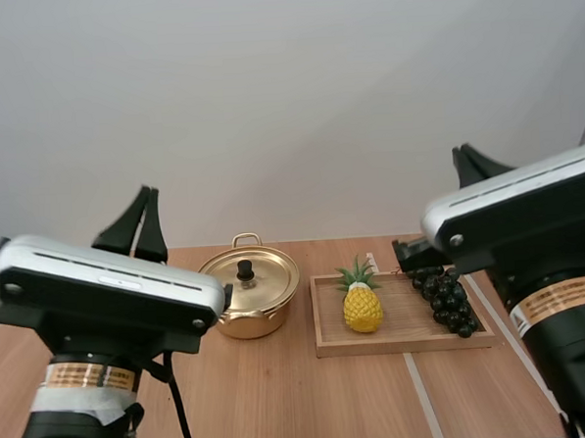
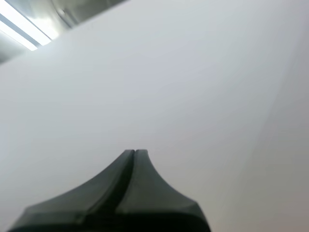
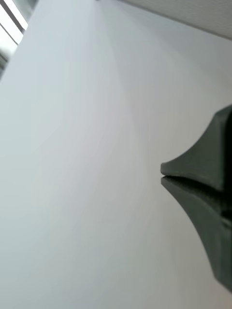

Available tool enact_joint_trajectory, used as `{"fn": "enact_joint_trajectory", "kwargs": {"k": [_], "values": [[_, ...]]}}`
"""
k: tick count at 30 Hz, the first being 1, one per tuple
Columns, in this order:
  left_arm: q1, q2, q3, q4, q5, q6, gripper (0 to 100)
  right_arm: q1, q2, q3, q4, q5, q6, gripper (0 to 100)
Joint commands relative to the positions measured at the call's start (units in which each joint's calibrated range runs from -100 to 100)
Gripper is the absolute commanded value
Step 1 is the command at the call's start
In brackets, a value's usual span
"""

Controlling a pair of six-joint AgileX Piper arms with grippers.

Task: Open the pot, put the grape inside, and close it

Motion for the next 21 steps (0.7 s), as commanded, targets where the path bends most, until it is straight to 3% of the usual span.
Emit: {"fn": "enact_joint_trajectory", "kwargs": {"k": [1, 7, 14, 21], "values": [[-0.22, -0.2, -8.3, -8.3, 3.8, 0.6, 0, 0.1, 1.6, -6.9, 0.9, 4.5, 0.2, 0], [-0.22, 8.4, -26.9, -16.7, 20.7, 0.6, 0, 0.1, 12.0, -24.2, 7.6, 34.1, 0.4, 0], [-0.22, 23.1, -48.8, -17.3, 44.9, -2.7, 0, 0.1, 28.8, -52.2, 10.6, 64.9, 0.4, 0], [-0.22, 38.0, -68.1, -17.3, 68.8, -3.4, 0, 0.1, 42.7, -73.5, 12.0, 84.2, 0.1, 0]]}}
